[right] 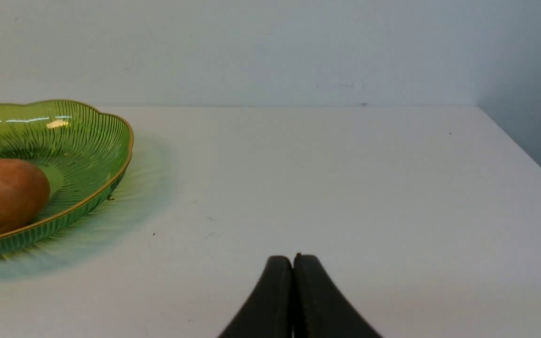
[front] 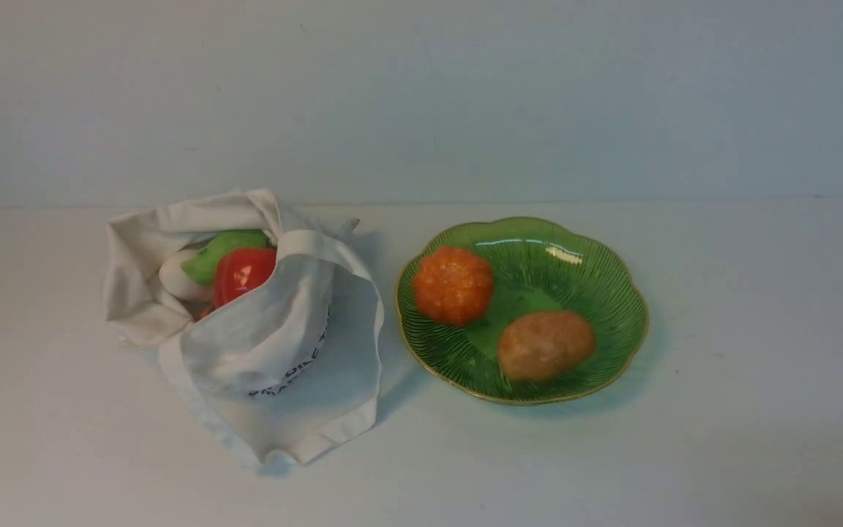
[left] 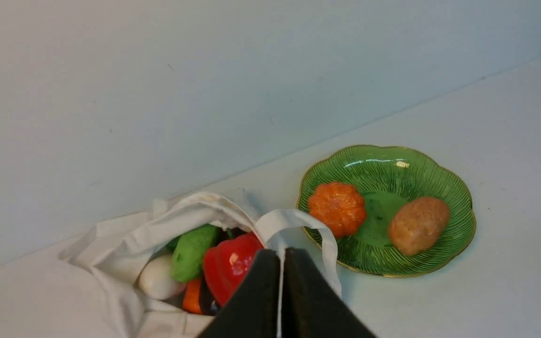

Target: Take vegetables from cloth bag on white table place on plate.

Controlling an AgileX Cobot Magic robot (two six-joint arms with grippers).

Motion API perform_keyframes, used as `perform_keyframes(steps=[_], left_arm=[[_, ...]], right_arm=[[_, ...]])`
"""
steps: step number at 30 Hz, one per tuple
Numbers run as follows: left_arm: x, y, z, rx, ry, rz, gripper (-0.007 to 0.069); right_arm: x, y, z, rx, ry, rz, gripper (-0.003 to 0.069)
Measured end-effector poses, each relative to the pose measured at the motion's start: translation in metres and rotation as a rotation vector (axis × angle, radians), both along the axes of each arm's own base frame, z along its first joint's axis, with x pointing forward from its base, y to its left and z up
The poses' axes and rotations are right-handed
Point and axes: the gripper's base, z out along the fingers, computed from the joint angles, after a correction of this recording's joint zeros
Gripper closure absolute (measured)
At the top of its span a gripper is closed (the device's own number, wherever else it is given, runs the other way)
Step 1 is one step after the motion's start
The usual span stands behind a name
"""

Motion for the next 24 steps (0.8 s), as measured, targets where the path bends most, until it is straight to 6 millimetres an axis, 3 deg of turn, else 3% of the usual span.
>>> perform_keyframes(steps=[6, 9, 12, 16, 17, 18, 24], left_arm=[[-0.013, 0.011, -0.004, 0.016, -0.048, 0.051, 0.0629], [-0.022, 0.018, -0.029, 0.001, -0.113, 0.097, 0.0629], [-0.029, 0.023, -0.064, -0.022, -0.166, 0.144, 0.0629], [-0.033, 0.029, -0.138, -0.048, -0.272, 0.252, 0.0629], [-0.031, 0.030, -0.166, -0.055, -0.265, 0.287, 0.0629], [-0.030, 0.030, -0.173, -0.060, -0.273, 0.304, 0.0629], [-0.025, 0.034, -0.270, -0.072, -0.146, 0.409, 0.0629]], right_arm=[[0.000, 0.000, 0.000, 0.000, 0.000, 0.000, 0.0669], [0.000, 0.000, 0.000, 0.000, 0.000, 0.000, 0.0669], [0.000, 0.000, 0.000, 0.000, 0.000, 0.000, 0.0669], [0.000, 0.000, 0.000, 0.000, 0.000, 0.000, 0.0669], [0.000, 0.000, 0.000, 0.000, 0.000, 0.000, 0.0669], [0.000, 0.000, 0.000, 0.000, 0.000, 0.000, 0.0669], [0.000, 0.000, 0.000, 0.000, 0.001, 0.000, 0.0669]])
